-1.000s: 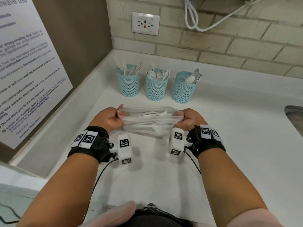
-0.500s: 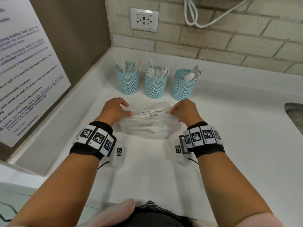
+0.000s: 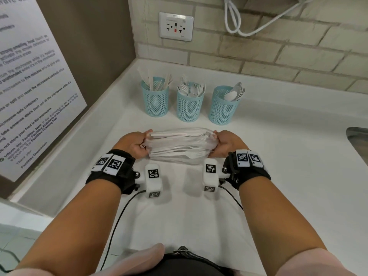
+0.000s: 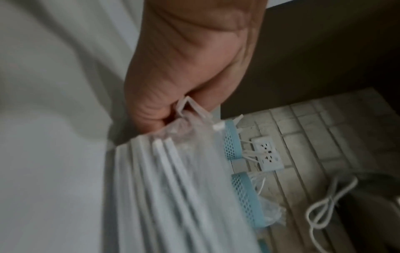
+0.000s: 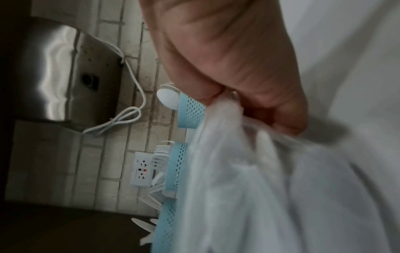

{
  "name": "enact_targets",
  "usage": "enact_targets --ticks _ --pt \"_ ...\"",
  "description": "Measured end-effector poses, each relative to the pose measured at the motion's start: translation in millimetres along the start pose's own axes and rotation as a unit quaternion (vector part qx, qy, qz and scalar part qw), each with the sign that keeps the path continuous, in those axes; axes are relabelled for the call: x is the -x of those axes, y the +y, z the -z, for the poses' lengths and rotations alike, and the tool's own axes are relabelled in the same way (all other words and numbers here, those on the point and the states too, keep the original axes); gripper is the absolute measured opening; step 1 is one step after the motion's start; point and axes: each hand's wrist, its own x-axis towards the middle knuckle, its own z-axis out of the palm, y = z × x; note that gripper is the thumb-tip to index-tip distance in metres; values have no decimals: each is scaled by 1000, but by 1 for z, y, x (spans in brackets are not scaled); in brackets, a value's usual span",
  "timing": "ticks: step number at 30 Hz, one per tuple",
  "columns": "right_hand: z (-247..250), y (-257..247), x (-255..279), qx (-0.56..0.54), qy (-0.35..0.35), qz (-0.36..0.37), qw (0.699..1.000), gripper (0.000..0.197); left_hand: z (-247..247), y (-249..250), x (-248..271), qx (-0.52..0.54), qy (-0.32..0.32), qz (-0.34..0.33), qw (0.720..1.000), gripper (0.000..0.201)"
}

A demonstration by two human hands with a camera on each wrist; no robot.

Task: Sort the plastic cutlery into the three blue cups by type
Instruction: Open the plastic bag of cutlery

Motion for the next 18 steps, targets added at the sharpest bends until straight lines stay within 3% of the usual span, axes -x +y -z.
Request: enact_targets --ticks 3,5,7,8,10,14,18 --pt "-3 -4 12 108 60 35 992 20 4 0 -1 29 1 -5 1000 22" --pt "-5 -10 22 212 108 64 969 27 8 1 2 -73 4 -26 997 22" --pt "-4 -14 28 357 136 103 919 38 12 1 4 -178 12 -57 982 28" --pt "-4 -15 31 399 141 117 899 40 14 2 3 -223 22 -70 972 33" --pt "-8 -14 32 424 134 125 887 39 16 5 2 -298 38 -69 951 25" --pt "-10 -10 33 327 119 126 929 26 20 6 6 -300 27 -44 953 18" --pt "-3 -12 40 126 74 70 987 16 27 4 6 -66 -42 -45 996 2"
